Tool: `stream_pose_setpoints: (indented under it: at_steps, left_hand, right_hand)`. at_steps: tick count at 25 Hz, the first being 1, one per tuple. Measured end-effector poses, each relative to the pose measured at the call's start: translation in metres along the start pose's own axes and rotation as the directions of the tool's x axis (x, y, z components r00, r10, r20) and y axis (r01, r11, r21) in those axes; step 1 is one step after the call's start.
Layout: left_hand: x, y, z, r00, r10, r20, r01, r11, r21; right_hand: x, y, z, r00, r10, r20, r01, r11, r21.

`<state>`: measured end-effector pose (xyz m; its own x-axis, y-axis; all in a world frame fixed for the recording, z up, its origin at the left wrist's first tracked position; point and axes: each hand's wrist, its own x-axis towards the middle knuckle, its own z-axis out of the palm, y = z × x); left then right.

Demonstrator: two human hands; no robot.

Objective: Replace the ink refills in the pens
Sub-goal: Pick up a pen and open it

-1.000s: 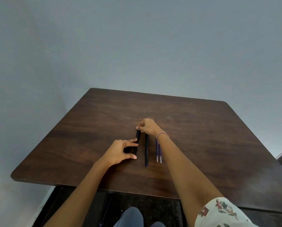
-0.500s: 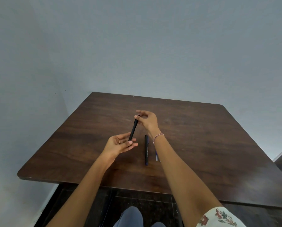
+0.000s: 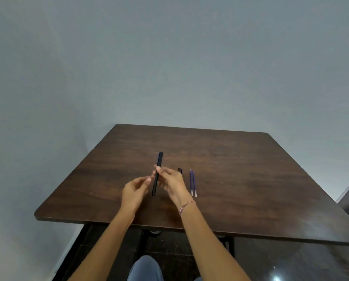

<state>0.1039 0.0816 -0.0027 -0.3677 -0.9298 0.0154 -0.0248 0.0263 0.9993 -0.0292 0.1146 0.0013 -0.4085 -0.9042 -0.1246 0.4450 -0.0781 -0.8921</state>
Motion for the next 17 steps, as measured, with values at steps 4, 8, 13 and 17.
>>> stream_pose_setpoints:
  at_steps: [4, 8, 13, 17]
  left_hand:
    - [0.013, -0.001, -0.016, 0.997, -0.011, 0.077, 0.028, 0.975, -0.222]
    - [0.029, 0.01, -0.006, 0.966, -0.067, 0.25, 0.144, 0.942, -0.304]
    - [0.041, 0.018, 0.009, 0.947, -0.09, 0.308, 0.201, 0.914, -0.353]
    - [0.036, 0.019, 0.025, 0.918, -0.086, 0.388, 0.264, 0.862, -0.433]
  right_hand:
    - [-0.014, 0.015, 0.007, 0.989, 0.06, 0.136, -0.06, 0.998, -0.002]
    - [-0.02, 0.019, 0.007, 0.989, 0.082, 0.119, -0.076, 0.996, -0.054]
    - [-0.024, 0.018, -0.003, 0.985, 0.084, 0.151, -0.076, 0.995, -0.063]
    - [-0.025, 0.024, -0.008, 0.982, 0.047, 0.181, -0.042, 0.999, -0.034]
